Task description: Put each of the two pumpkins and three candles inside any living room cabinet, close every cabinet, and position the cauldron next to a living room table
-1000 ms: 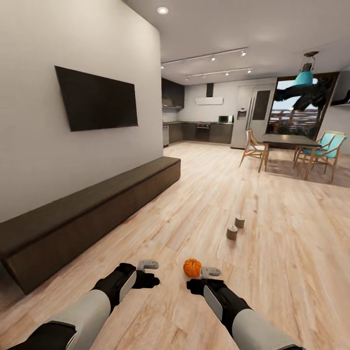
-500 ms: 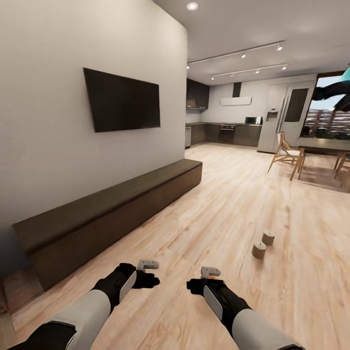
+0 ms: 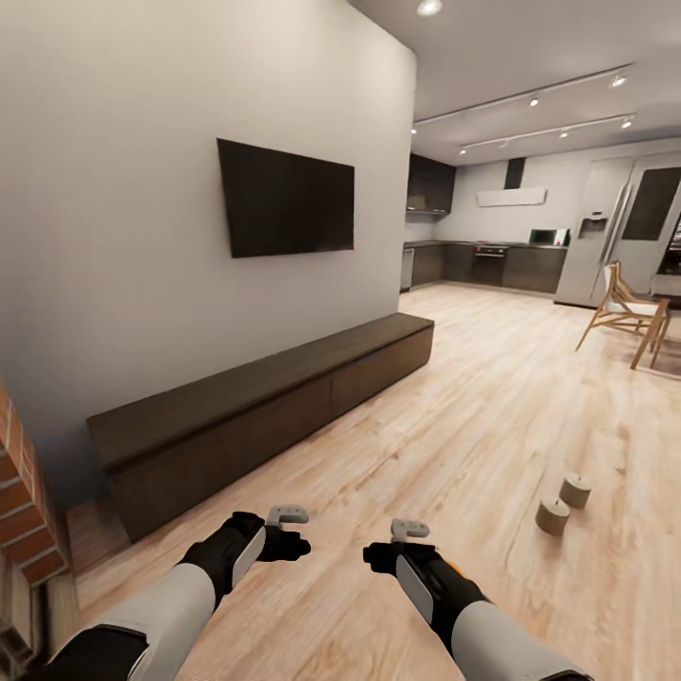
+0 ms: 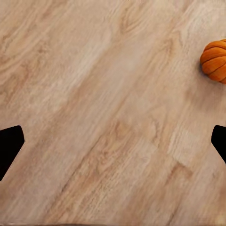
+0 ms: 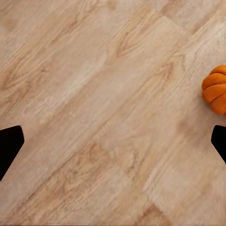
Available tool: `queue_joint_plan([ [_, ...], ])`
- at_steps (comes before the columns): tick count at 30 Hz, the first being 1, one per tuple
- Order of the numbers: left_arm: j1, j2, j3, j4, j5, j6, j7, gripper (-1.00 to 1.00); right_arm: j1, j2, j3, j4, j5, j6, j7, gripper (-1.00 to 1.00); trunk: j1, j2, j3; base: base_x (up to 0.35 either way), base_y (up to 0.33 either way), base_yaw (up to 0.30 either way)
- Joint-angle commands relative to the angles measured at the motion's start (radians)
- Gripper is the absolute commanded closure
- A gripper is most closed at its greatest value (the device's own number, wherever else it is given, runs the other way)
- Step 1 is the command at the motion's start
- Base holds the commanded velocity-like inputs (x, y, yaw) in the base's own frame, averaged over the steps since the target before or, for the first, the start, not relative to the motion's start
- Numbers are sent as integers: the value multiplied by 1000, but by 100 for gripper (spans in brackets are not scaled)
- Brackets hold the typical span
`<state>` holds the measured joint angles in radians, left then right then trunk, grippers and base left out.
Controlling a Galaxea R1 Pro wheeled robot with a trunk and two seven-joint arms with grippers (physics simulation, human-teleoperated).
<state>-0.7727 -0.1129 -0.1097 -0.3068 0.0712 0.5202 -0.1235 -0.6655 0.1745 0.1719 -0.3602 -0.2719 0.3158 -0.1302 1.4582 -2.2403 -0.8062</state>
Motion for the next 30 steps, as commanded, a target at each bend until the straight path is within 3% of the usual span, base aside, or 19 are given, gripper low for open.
queue_joint_plan([
  [1, 0, 1, -7, -1, 7, 5, 1, -100, 0, 0, 5, -2, -7, 5, -8, -100, 0, 0, -1, 5, -3, 286],
  [11, 0, 0, -7, -1, 7, 6, 1, -100, 0, 0, 5, -2, -6, 5, -8, -100, 0, 0, 3, 1, -32, 286],
  [30, 0, 0, -7, -1, 7, 4, 1, -100, 0, 0, 5, -2, -6, 5, -8, -100, 0, 0, 10, 0, -152, 285],
])
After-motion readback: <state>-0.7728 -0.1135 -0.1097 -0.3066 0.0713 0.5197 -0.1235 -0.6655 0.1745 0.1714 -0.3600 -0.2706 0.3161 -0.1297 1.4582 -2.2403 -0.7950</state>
